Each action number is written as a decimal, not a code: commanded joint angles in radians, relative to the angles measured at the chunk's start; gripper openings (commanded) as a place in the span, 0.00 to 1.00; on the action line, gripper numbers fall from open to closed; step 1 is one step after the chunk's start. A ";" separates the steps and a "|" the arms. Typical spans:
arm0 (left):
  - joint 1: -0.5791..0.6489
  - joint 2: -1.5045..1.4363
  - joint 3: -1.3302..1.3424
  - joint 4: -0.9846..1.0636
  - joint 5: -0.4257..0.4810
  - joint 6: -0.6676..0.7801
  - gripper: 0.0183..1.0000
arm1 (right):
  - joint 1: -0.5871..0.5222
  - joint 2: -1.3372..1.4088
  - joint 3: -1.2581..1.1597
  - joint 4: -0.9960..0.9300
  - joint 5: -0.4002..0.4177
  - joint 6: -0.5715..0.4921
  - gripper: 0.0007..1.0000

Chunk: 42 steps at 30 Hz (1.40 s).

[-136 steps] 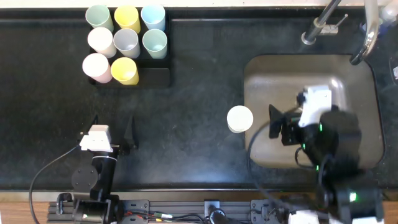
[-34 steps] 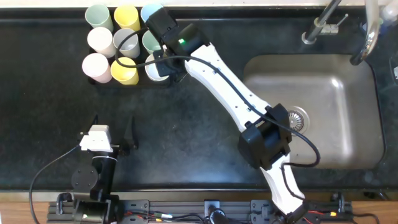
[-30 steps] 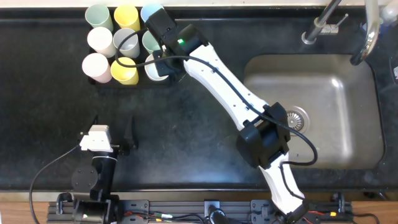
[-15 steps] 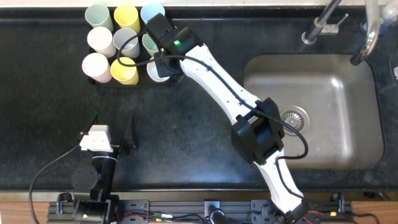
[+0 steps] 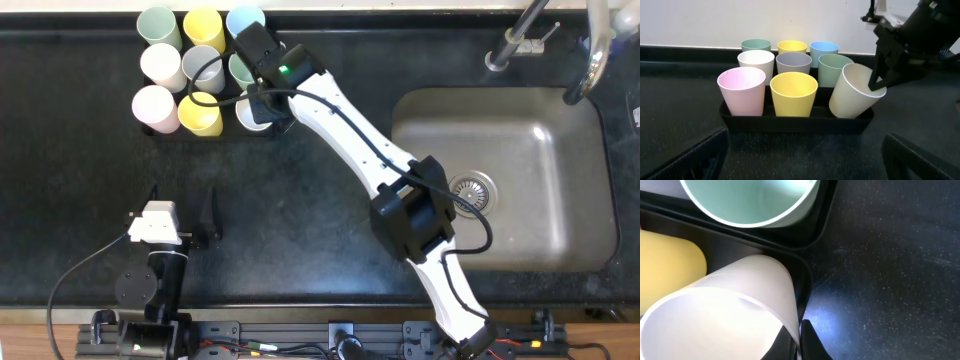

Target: Store Cups

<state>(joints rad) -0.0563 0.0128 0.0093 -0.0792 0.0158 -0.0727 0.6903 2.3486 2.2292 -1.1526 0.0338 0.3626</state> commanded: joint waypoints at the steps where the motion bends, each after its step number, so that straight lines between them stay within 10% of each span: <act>1: 0.010 -0.010 -0.002 -0.003 0.013 -0.007 1.00 | 0.014 0.016 0.037 0.006 0.008 0.004 0.12; 20: 0.010 -0.010 -0.002 -0.003 0.013 -0.007 1.00 | -0.038 -0.370 0.037 0.018 0.023 -0.240 0.55; 26: 0.010 -0.010 -0.002 -0.003 0.013 -0.007 1.00 | -0.244 -0.638 -0.083 -0.028 0.023 -0.286 0.98; 42: 0.010 -0.010 -0.002 -0.003 0.013 -0.007 1.00 | -0.536 -1.575 -1.194 0.470 0.014 -0.422 1.00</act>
<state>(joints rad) -0.0563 0.0128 0.0093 -0.0795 0.0158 -0.0727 0.1585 0.9478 1.1999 -0.7647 0.0578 -0.0441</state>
